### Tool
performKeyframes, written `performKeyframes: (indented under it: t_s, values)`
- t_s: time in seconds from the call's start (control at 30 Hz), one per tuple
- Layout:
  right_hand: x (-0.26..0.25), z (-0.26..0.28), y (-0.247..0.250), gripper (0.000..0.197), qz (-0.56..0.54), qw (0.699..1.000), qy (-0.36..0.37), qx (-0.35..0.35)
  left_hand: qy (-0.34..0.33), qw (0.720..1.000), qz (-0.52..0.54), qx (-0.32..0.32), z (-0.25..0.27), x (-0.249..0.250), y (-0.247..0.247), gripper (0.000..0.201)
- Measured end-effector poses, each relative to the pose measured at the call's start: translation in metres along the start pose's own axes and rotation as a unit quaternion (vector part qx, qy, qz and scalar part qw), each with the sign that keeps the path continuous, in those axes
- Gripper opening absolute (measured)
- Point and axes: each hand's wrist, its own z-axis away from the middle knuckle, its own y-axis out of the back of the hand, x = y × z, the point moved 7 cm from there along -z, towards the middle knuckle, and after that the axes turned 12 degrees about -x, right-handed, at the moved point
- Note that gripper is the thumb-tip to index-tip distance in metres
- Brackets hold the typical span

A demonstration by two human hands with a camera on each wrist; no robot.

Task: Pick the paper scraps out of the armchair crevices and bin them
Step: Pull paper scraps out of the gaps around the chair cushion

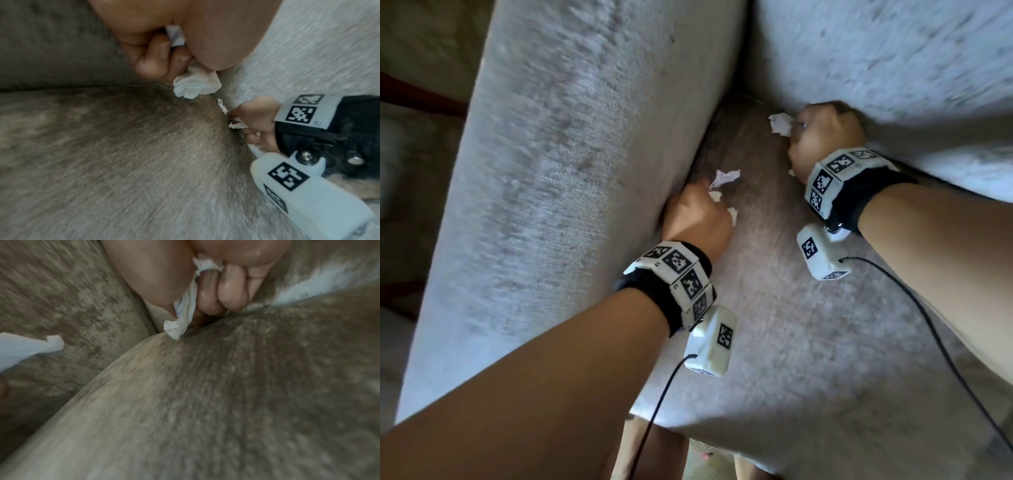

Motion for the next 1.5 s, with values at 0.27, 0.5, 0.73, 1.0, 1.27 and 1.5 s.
performKeyframes:
  t_s: [0.27, 0.5, 0.73, 1.0, 1.27, 1.5]
  values:
    - [0.003, 0.062, 0.006, 0.041, -0.029, 0.999, 0.037, -0.006, 0.006, 0.996, -0.089, 0.030, 0.017, 0.011, -0.009, 0.034]
    - [0.026, 0.133, 0.016, 0.028, -0.077, 0.996, 0.035, -0.006, -0.007, 0.991, -0.126, 0.043, 0.053, 0.032, -0.021, 0.031]
    - [0.003, 0.193, 0.053, 0.008, -0.134, 0.985, 0.106, 0.016, -0.029, 0.987, -0.134, 0.082, 0.114, 0.049, -0.004, 0.030]
    - [-0.092, 0.243, 0.068, 0.028, -0.164, 0.954, 0.235, 0.087, -0.094, 0.975, -0.121, 0.159, 0.163, 0.053, 0.068, 0.031]
    - [-0.219, 0.291, -0.015, 0.022, -0.158, 0.935, 0.310, 0.065, -0.148, 0.962, -0.047, 0.224, 0.219, -0.030, 0.187, 0.041]
    - [-0.377, 0.334, -0.078, 0.013, -0.103, 0.916, 0.387, 0.030, -0.071, 0.954, 0.003, 0.291, 0.259, -0.154, 0.315, 0.030]
